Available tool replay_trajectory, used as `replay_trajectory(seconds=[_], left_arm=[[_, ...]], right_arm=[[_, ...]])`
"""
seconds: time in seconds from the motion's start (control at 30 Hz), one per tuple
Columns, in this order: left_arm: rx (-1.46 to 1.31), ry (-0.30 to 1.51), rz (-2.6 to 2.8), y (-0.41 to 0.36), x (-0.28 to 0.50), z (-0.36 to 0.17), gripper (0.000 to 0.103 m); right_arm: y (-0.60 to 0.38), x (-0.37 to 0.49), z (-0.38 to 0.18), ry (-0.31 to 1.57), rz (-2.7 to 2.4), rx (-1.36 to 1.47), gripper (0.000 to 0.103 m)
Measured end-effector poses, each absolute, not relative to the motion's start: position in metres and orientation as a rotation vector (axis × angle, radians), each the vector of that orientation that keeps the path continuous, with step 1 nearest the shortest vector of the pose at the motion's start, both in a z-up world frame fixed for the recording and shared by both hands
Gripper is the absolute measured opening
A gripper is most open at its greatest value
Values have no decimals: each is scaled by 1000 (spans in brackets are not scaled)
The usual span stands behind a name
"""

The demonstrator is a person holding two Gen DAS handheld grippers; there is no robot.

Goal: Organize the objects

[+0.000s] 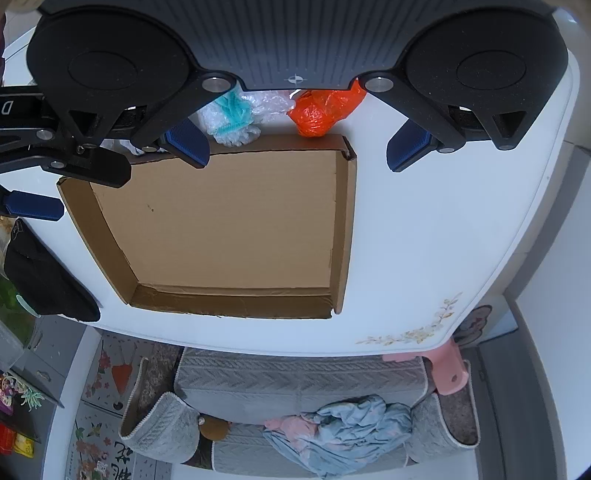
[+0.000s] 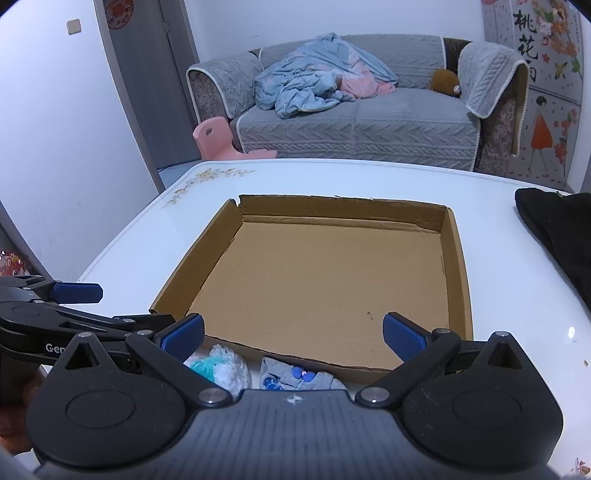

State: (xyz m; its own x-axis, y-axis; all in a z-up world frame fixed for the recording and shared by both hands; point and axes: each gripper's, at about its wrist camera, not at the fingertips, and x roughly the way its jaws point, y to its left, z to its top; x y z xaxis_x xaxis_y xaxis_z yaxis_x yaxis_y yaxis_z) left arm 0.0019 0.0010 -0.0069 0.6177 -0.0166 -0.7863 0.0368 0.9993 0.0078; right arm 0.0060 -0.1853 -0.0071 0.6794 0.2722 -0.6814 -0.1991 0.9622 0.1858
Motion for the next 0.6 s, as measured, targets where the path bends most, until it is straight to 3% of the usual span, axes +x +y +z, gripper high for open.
replay_trajectory(seconds=[0.6], left_arm=[[25,906,-33,2,-1,-6,102]], right_arm=[[-185,4,-8,784,268,104,103]])
